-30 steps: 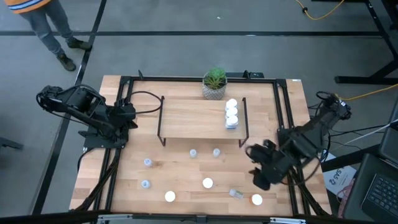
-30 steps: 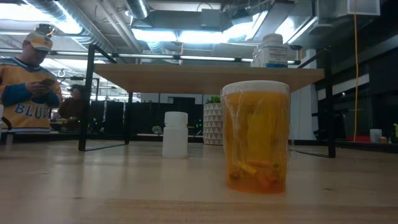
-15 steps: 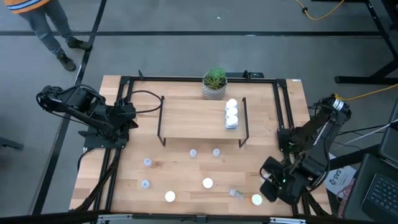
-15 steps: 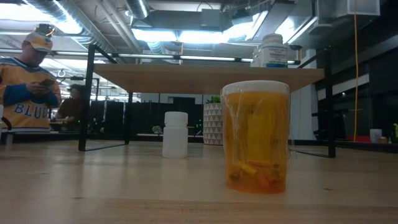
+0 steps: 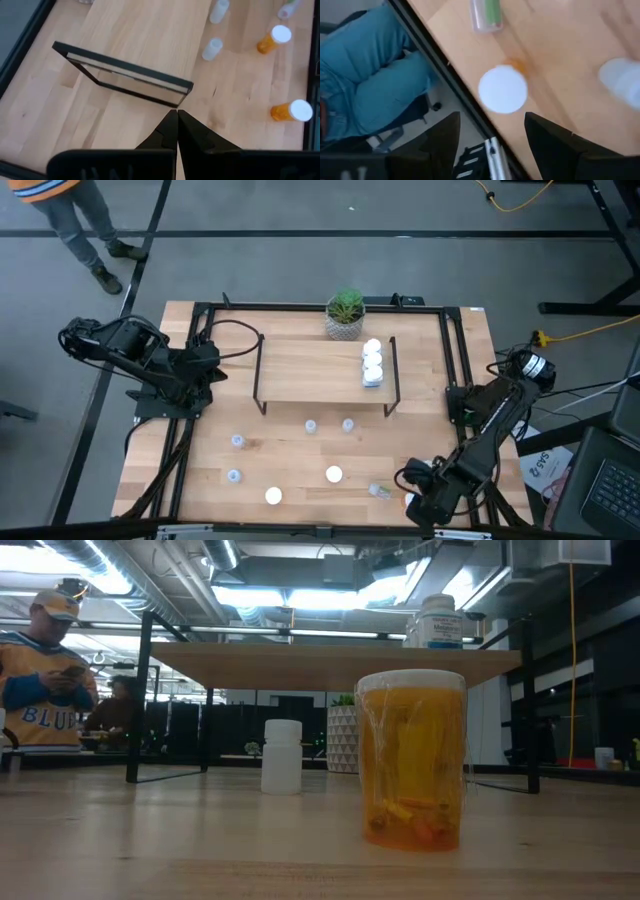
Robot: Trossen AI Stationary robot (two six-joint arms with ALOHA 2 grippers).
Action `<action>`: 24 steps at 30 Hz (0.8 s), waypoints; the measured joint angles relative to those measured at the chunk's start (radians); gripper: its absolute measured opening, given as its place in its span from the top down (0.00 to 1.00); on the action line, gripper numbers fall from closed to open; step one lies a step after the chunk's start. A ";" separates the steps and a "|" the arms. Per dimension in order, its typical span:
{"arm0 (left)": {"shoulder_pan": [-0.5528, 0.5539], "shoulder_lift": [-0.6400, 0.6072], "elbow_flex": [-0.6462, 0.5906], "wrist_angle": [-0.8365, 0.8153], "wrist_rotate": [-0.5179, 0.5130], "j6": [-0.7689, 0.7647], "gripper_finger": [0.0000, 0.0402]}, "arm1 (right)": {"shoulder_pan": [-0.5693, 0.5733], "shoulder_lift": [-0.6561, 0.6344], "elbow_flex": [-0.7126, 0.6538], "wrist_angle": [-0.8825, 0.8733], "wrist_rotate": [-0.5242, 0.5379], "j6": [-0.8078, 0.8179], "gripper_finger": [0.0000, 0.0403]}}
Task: Pick and place medicine bottles onto shelf by color
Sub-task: Put the bottom right orange pill bottle on the shelf
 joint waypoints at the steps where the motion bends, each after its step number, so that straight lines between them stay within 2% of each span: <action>1: 0.000 0.000 0.000 0.005 -0.003 0.000 1.00 | -0.008 0.000 0.000 0.000 0.001 -0.017 0.44; 7: 0.000 0.000 0.000 0.015 -0.004 -0.001 1.00 | -0.041 0.011 0.087 -0.018 0.047 -0.171 0.44; 13: 0.000 0.000 0.000 0.015 -0.005 -0.002 1.00 | -0.034 0.113 0.322 -0.036 0.126 -0.367 0.48; 17: 0.000 0.007 0.000 0.015 -0.013 -0.001 1.00 | -0.018 0.218 0.489 -0.268 0.142 -0.385 0.49; 21: 0.000 0.012 0.000 0.014 -0.015 -0.001 1.00 | -0.011 0.302 0.615 -0.567 0.087 -0.262 0.49; 24: 0.000 0.020 -0.001 0.014 -0.015 0.000 1.00 | -0.009 0.338 0.644 -0.648 0.042 -0.221 0.49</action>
